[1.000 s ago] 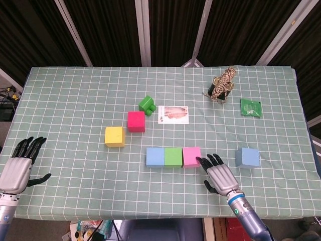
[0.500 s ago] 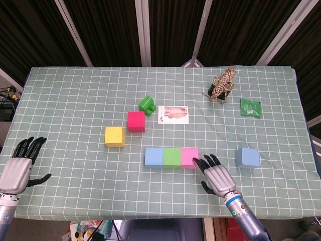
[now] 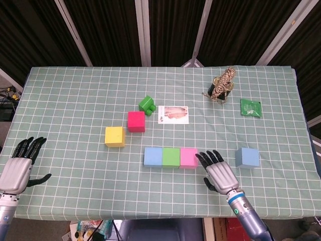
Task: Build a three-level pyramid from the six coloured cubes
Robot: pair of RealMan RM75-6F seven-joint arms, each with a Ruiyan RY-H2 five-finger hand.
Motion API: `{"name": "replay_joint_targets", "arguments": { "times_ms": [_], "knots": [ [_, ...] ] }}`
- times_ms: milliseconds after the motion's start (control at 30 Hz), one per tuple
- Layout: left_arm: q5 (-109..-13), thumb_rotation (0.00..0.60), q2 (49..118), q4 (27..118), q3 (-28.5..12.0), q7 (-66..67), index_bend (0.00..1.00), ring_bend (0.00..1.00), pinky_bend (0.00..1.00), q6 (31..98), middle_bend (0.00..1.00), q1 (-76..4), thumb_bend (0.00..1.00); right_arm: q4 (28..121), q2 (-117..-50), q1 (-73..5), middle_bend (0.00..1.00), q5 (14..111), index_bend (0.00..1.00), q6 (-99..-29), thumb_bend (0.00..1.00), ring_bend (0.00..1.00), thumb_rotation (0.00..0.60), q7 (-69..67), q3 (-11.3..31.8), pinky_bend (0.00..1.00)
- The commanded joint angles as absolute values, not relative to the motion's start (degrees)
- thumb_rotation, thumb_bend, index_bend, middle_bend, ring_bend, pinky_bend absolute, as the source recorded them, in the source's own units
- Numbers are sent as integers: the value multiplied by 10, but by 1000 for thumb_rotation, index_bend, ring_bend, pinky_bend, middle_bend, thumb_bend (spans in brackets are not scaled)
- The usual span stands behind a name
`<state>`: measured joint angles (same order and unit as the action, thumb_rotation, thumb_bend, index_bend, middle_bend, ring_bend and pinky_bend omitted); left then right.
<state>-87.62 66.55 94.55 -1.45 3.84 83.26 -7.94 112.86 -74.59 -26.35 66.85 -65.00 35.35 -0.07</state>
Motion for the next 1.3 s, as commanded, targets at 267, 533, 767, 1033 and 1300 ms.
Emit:
{"name": "replay_joint_targets", "arguments": {
  "times_ms": [267,533,767,1033,1300],
  "knots": [
    [-877,600,666,946,-13,43,0,0,32,833,58,-78,88,1144,-665,-230,43,717,0,-699,480,0,600,313,-13,0],
    [-876,600,671,946,-12,58,0,0,32,831,58,-79,88,1126,-597,-164,33,802,0,-778,426,0,600,195,-39,0],
    [-870,600,677,947,-17,74,0,0,32,830,58,-81,88,1107,-584,-147,33,836,0,-786,426,0,600,153,-44,0],
    [-871,600,678,946,-15,81,0,0,32,833,58,-79,88,1098,-591,-150,32,839,0,-764,362,0,600,153,-38,0],
    [-874,600,678,944,-16,76,0,0,32,836,58,-79,88,1072,-599,-189,32,754,0,-692,264,0,600,172,4,0]
  ]
}}
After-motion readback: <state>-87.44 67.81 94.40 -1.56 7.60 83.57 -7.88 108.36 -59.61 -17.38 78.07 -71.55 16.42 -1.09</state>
